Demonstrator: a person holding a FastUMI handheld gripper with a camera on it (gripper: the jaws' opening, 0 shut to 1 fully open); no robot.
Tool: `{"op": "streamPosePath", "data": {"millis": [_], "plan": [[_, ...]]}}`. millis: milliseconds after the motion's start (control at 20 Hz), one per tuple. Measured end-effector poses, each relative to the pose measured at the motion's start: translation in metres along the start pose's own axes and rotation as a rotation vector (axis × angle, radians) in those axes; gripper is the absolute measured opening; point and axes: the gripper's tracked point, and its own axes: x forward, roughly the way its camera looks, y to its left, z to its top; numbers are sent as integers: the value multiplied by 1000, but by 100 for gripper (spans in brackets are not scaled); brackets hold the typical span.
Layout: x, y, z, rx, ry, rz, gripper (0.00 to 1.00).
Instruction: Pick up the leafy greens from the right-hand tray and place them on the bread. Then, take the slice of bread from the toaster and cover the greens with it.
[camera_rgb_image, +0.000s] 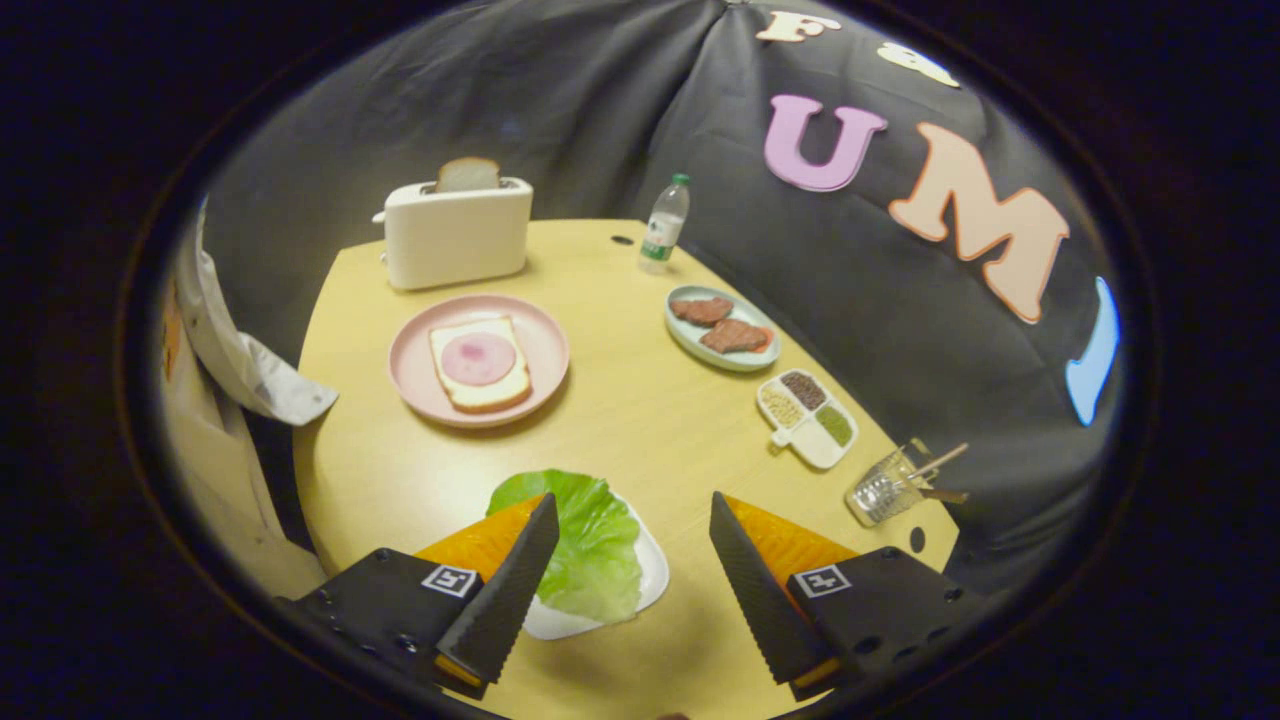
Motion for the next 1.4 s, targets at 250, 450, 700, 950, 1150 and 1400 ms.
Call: {"op": "streamPosePath", "data": {"millis": [250,450,700,950,1150,1400], "plan": [[34,20,-34,-53,126,114,99],[57,40,-56,-76,216,206,99],[71,49,-74,-54,295,269,99],[73,51,-78,4,327,307,92],[75,51,-79,-2,350,293,78],[73,54,-77,-24,351,292,30]]}}
